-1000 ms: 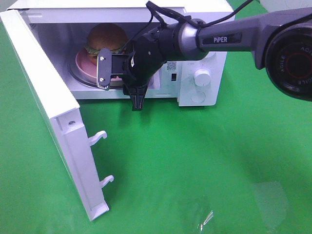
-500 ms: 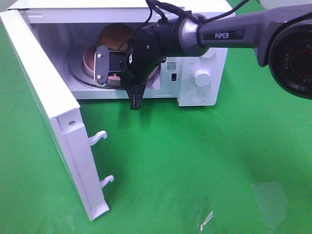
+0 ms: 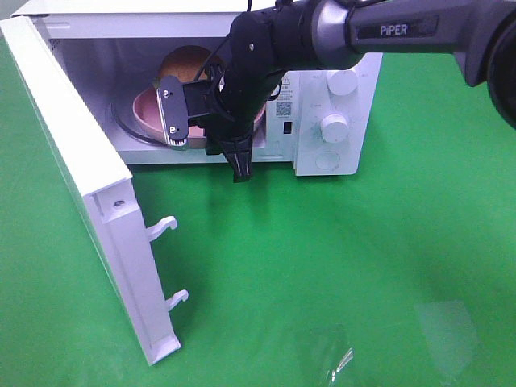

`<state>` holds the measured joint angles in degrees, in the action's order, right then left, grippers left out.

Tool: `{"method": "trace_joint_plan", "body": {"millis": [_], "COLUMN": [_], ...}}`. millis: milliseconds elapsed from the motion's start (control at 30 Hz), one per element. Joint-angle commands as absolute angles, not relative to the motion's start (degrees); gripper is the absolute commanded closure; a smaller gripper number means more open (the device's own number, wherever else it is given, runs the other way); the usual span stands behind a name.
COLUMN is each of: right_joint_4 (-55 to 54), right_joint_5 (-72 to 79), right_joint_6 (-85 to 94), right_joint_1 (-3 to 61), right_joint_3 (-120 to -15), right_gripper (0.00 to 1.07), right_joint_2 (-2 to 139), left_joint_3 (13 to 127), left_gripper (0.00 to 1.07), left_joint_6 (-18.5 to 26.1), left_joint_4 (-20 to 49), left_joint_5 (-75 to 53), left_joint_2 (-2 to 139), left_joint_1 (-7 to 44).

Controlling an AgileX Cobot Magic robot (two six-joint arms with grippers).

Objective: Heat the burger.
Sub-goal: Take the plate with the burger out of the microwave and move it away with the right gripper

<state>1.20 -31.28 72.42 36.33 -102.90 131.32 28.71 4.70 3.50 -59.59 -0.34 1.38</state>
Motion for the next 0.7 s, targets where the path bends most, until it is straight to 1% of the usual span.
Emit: {"method": "trace_joint_plan", "body": {"millis": [33,133,167,200,367,433,467,500,700], "right_joint_4": [2.3,2.3,2.3,2.3,2.3,2.5,2.5,2.9,3.9], "right_joint_5": [-30.3,-26.9,-26.9,-24.9,-22.1,-18.0,-18.0,-15.7,-8.9], "right_joint_6": [72.7,74.1,74.1,75.5,76.9,77.0,77.0,77.1,78.6], "right_joint_1": [36.0,36.0,36.0,36.0,36.0,36.0,36.0,36.0,35.8], "right_joint_3": [-100.8,-96.4,-96.4,-93.9,-90.6,-86.3,-86.3,-84.0,-77.9], "right_gripper": [1.07,1.07,1.07,1.07,1.07,1.07,1.07,1.07,1.07], "right_joint_2": [129.4,127.0,127.0,125.4,123.2,120.7,120.7,119.6,116.4], "left_joint_3": [28.5,28.5,28.5,28.5,28.5,28.5,28.5,28.5,28.5], "left_gripper": [0.10,0.10,0.10,0.10,0.10,0.10,0.10,0.10,0.10], "left_joint_6": [4.8,4.8,4.8,4.8,4.8,4.8,4.8,4.8,4.8], "left_joint_4": [3.4,3.4,3.4,3.4,3.4,3.4,3.4,3.4,3.4], "left_joint_5": [-59.4,-59.4,-59.4,-59.4,-59.4,-59.4,-59.4,-59.4,-59.4], "left_joint_2": [-1.3,-1.3,-1.3,-1.3,-1.3,-1.3,-1.3,-1.3,-1.3], "left_joint_1": [1.3,1.3,1.3,1.3,1.3,1.3,1.3,1.3,1.3]}}
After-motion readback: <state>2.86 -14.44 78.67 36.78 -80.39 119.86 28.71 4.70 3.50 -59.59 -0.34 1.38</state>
